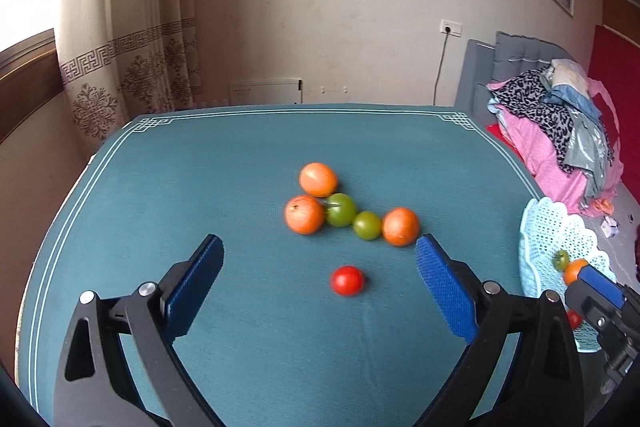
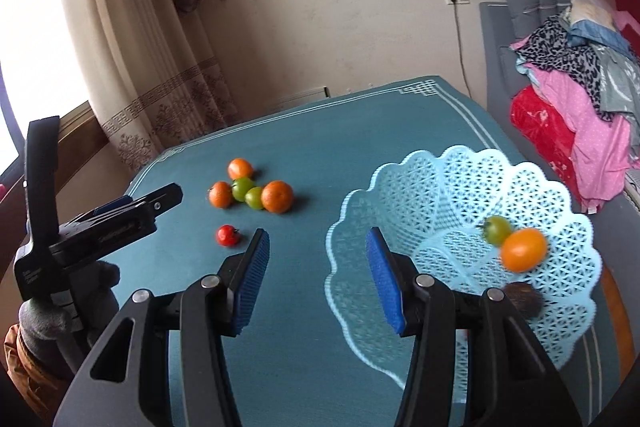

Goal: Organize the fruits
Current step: 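Move both open grippers back toward the remaining fruit cluster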

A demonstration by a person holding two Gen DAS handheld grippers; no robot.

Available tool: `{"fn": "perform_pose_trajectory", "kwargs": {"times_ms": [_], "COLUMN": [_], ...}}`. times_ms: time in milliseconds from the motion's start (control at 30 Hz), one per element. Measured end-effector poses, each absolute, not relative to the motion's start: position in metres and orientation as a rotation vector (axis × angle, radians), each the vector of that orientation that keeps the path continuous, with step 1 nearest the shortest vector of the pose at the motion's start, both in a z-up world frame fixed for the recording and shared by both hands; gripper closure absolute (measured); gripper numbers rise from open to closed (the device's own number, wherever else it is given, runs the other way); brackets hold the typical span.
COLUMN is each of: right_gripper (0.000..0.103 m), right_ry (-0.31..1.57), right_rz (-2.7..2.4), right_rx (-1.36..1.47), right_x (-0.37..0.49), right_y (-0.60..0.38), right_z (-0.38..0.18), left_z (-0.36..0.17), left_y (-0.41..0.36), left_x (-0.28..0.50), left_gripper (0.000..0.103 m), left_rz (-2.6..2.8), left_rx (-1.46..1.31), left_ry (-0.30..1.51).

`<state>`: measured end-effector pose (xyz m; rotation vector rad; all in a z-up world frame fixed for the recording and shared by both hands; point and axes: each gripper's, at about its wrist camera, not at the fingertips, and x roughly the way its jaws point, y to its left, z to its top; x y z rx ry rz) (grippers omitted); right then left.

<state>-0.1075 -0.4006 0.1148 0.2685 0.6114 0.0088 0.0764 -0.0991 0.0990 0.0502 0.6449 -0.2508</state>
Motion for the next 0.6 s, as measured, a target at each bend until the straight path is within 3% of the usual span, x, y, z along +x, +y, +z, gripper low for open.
{"fn": "perform_pose_trajectory", "kwargs": {"times_ms": [200,600], "right_gripper": [0.052,0.052], "right_ry": [0.638,0.721], "right_rz": [0.06,0.133], "right_rx": [0.235,0.16], "right_x": [-0.095,-0.063], "right_y": [-0.374,-0.332], "right_z": [0.111,0.089], "left_z": [0.087,0.051], "left_y": [-0.09,-0.086], "left_x": [0.099,0.155], "left_gripper": [0.005,0.03], "left_rz": [-0.218,-0.25], "left_rx": [0.072,0.067], "left_ry": [0.655,0.751]}}
